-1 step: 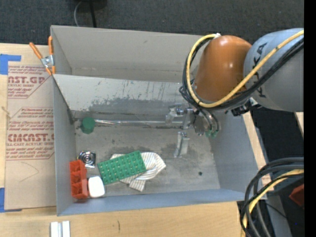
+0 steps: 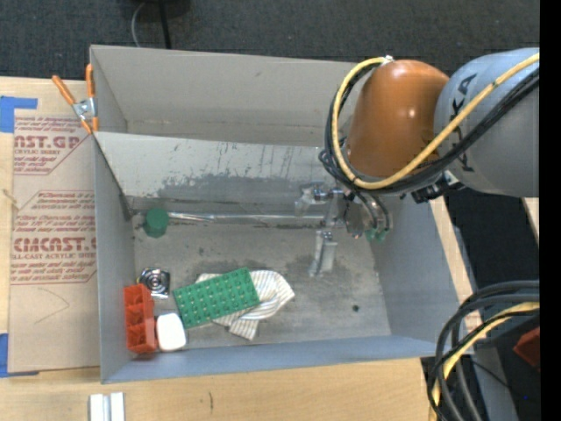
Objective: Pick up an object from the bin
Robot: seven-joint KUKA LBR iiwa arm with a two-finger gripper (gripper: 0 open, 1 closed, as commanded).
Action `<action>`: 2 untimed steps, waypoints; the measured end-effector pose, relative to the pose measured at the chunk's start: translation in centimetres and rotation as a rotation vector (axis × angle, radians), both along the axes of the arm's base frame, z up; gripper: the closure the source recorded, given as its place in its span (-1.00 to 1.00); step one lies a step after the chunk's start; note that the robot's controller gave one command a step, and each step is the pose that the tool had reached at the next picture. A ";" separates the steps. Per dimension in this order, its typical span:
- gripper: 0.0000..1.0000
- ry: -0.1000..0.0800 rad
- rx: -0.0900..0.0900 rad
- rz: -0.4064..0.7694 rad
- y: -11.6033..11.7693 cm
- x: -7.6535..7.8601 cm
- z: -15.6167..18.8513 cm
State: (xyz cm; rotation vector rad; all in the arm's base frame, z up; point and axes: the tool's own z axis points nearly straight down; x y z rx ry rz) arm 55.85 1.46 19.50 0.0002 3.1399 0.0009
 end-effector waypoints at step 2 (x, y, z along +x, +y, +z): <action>-1.00 0.007 0.001 -0.140 5.4 -4.1 -6.9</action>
Offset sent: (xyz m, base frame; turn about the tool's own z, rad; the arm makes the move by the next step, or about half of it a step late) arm -0.0308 0.0672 -0.0709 0.2901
